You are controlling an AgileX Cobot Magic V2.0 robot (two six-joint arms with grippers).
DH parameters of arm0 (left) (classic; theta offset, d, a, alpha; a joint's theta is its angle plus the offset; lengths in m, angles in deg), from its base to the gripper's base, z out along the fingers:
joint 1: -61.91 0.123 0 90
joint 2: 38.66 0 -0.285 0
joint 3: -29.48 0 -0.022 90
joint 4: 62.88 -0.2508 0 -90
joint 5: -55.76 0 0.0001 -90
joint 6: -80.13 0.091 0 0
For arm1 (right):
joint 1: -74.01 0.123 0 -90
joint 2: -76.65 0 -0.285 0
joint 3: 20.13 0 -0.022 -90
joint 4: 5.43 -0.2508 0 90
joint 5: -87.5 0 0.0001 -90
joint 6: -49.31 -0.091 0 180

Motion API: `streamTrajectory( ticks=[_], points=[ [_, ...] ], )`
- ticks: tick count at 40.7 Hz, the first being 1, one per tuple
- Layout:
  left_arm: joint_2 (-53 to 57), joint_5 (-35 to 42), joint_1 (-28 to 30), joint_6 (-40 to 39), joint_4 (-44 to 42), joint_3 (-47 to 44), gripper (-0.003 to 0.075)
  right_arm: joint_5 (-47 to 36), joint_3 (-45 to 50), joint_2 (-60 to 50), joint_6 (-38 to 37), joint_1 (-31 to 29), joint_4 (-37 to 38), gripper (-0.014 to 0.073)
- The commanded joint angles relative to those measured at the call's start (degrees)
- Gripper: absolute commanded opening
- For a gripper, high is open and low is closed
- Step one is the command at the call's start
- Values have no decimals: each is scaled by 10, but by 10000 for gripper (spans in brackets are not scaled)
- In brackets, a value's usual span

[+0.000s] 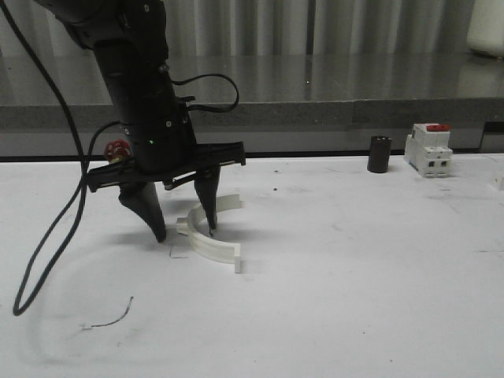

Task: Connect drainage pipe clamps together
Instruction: 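Open the left gripper and lift it away from the half-ring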

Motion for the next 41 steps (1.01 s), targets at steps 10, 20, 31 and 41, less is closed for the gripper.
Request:
streamTrajectory(
  ticks=[10, 20, 31, 41],
  points=[
    [109, -7, -5, 56, -18, 30, 455, -40, -19, 7, 3, 0, 4, 651],
    [213, -5, -3, 120, -97, 1, 270, -40, -19, 7, 3, 0, 4, 651],
    [341, 51, 55, 122, -120, -139, -20, -40, -19, 7, 3, 0, 4, 651],
    [496, 148, 174, 152, -126, -338, -20, -40, -19, 7, 3, 0, 4, 651]
  ],
)
